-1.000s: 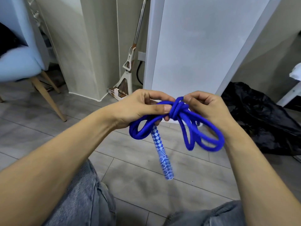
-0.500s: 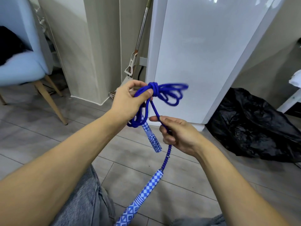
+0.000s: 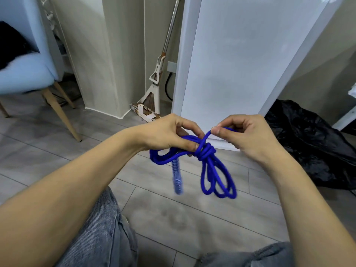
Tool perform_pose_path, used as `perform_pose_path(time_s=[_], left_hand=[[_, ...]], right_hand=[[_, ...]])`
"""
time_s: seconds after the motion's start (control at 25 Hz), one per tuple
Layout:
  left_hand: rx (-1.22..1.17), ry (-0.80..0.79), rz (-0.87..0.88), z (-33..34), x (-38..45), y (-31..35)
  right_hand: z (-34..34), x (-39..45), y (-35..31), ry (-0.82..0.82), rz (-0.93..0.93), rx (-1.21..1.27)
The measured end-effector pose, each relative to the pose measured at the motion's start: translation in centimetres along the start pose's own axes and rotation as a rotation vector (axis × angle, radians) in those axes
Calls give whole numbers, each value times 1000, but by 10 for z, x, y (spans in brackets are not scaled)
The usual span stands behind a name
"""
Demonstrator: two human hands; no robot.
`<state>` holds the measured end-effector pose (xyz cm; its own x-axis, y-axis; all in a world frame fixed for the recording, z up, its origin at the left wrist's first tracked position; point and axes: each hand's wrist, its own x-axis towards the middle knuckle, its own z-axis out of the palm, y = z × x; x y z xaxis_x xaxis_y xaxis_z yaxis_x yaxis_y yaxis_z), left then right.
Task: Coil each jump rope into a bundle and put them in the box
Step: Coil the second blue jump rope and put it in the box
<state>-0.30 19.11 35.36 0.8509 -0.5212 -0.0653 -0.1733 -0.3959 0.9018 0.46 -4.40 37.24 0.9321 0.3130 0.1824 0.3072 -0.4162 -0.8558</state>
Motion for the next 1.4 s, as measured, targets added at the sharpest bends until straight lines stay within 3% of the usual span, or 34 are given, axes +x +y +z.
perform_pose_path(time_s=[0.12,0.24,0.36,0.52,0.84,0.96,1.12,1.4], left_hand=[[-440,15,66,7,-1,6],[-701,7,131,19,1,9],[-863,224,159,16,10,7],[-809,557,15,10,23,-9],[-515,757,-126,6,31,-22],[-254,746,-166,5,25,-26],[-155,585,-186,6,25,-28],[-381,430,-198,13,22,-16]], right_hand=[[-2,1,-1,23,56,283],[11,6,8,-28,163,528],[29,12,16,-144,245,576],[33,11,15,-263,348,442],[-9,-11,-3,-495,459,352],[-19,-13,-11,-361,354,375],[-12,-5,-11,-28,180,203],[18,6,-1,256,-47,-172]])
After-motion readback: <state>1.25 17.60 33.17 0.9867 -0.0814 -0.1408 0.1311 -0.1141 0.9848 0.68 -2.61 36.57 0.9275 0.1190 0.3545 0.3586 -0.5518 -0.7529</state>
